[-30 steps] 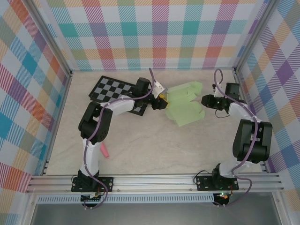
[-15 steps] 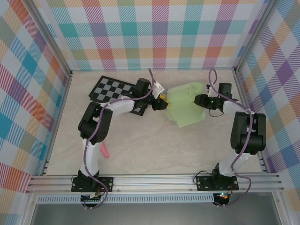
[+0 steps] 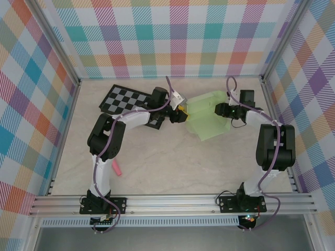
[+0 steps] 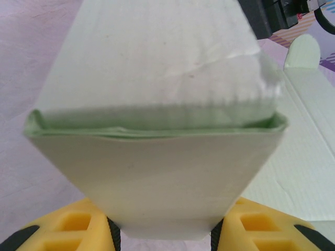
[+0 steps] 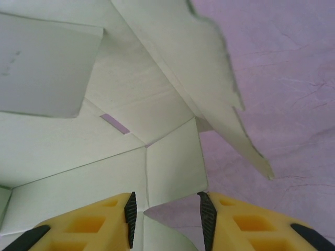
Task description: Fold the paper box
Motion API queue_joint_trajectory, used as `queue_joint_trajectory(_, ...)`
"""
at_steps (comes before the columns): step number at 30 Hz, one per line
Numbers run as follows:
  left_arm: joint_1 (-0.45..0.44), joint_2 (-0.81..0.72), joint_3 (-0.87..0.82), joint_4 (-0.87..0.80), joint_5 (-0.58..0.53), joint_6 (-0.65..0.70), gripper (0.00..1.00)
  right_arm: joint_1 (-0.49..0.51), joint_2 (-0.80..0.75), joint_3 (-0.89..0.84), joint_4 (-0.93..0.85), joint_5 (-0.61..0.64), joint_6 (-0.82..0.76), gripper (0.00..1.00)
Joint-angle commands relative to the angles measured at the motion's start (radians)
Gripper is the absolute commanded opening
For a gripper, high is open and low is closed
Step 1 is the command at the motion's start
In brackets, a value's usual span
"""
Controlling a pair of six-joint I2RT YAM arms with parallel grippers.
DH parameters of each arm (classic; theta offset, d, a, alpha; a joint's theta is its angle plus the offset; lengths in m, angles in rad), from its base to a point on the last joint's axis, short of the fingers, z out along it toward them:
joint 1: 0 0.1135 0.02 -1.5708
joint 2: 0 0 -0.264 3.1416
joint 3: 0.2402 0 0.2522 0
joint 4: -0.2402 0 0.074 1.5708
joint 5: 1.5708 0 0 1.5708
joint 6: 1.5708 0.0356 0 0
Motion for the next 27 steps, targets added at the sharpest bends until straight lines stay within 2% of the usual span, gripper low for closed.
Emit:
queue_joint_trajectory(1, 0.0, -0.052, -0.017, 0.027, 0.031, -0.002, 0.36, 0.003, 0.01, 0.012, 0.054, 0.05, -0.009, 0.39)
queue_joint_trajectory(8, 0.0, -0.065, -0.022, 0.025, 0.049, 0.004, 0.36, 0.004, 0.01, 0.012, 0.08, 0.059, 0.01, 0.35)
queue_joint_trajectory(14, -0.001, -0.074, -0.035, 0.054, 0.05, -0.014, 0.36, 0.004, 0.009, 0.014, 0.057, 0.07, 0.019, 0.36)
queue_joint_trajectory(20, -0.006, -0.072, -0.035, 0.068, 0.052, -0.026, 0.36, 0.004, 0.012, 0.013, 0.067, 0.022, 0.059, 0.36)
queue_joint_trajectory(22, -0.008, -0.069, -0.034, 0.069, 0.055, -0.031, 0.36, 0.004, 0.012, 0.007, 0.089, 0.008, 0.068, 0.34)
queue_joint_trajectory(27, -0.012, -0.065, -0.031, 0.062, 0.049, -0.03, 0.36, 0.006, 0.027, 0.026, 0.081, -0.024, 0.056, 0.21)
